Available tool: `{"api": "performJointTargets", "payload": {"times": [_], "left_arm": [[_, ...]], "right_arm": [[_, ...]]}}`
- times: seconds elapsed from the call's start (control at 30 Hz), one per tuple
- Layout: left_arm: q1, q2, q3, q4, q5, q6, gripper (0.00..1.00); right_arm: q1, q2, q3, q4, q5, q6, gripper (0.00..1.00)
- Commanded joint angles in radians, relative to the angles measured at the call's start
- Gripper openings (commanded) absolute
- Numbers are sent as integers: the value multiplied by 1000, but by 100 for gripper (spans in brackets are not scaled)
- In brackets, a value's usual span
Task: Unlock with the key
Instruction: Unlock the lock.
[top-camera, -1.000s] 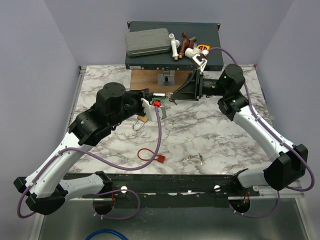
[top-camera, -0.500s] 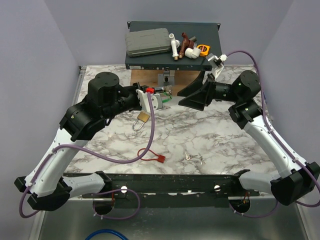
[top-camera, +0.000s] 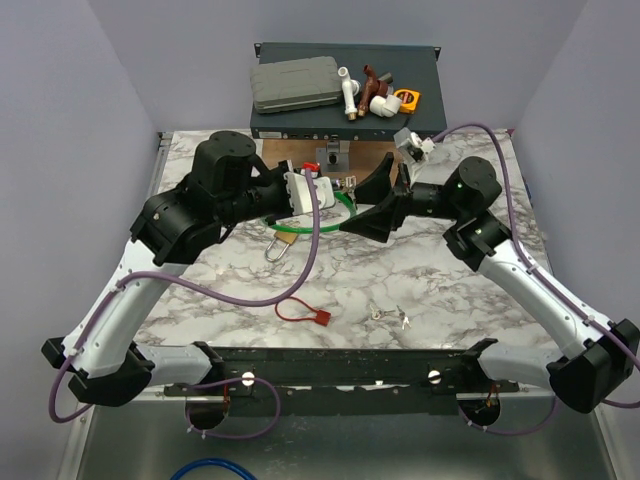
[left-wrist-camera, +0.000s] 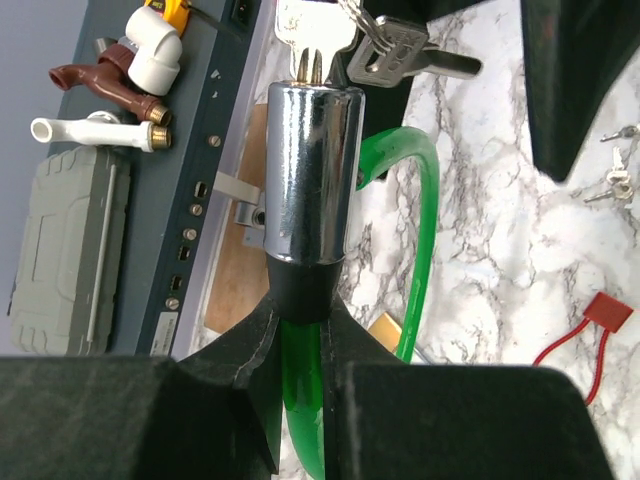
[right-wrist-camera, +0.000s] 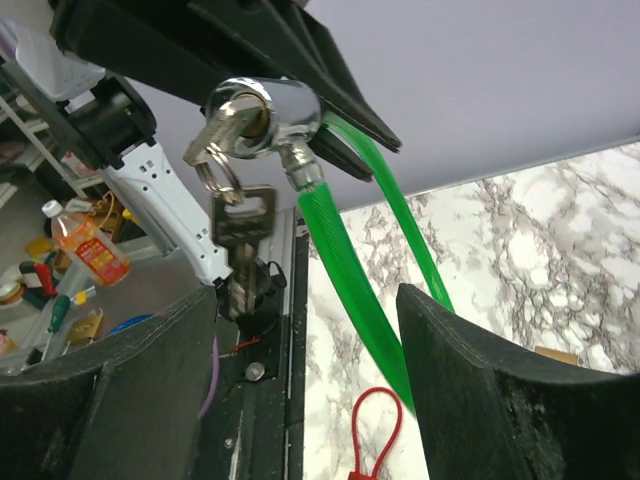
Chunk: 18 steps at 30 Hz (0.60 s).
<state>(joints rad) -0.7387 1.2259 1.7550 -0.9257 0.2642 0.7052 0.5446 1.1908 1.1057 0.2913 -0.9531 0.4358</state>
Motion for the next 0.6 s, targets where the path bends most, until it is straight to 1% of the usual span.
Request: {"api": "performJointTargets", "payload": {"times": [0.0, 0.1, 0.17, 0.23, 0.27, 0.37, 0.43, 0.57], "left_arm": [[4, 20, 77, -12, 60, -52, 0], [4, 29, 88, -22, 72, -62, 0], [4, 33, 97, -33, 82, -67, 0], [4, 37, 106, -43, 89, -72, 0], [5, 36, 108, -45, 95, -77, 0], [27, 36, 132, -47, 129, -106, 0], [62, 44, 165, -50, 165, -139, 0], [127, 72, 237, -71, 225, -197, 0]], "right_arm": [[58, 15, 3, 24, 95, -114, 72], [72, 11, -31, 79, 161, -125, 65], [78, 2, -61, 116, 198, -129, 57], [78, -14, -89, 145, 217, -134, 44], [77, -23, -101, 153, 223, -134, 35], [78, -58, -150, 155, 254, -152, 12], [78, -88, -191, 149, 288, -168, 1], [78, -145, -258, 136, 325, -183, 1]]}}
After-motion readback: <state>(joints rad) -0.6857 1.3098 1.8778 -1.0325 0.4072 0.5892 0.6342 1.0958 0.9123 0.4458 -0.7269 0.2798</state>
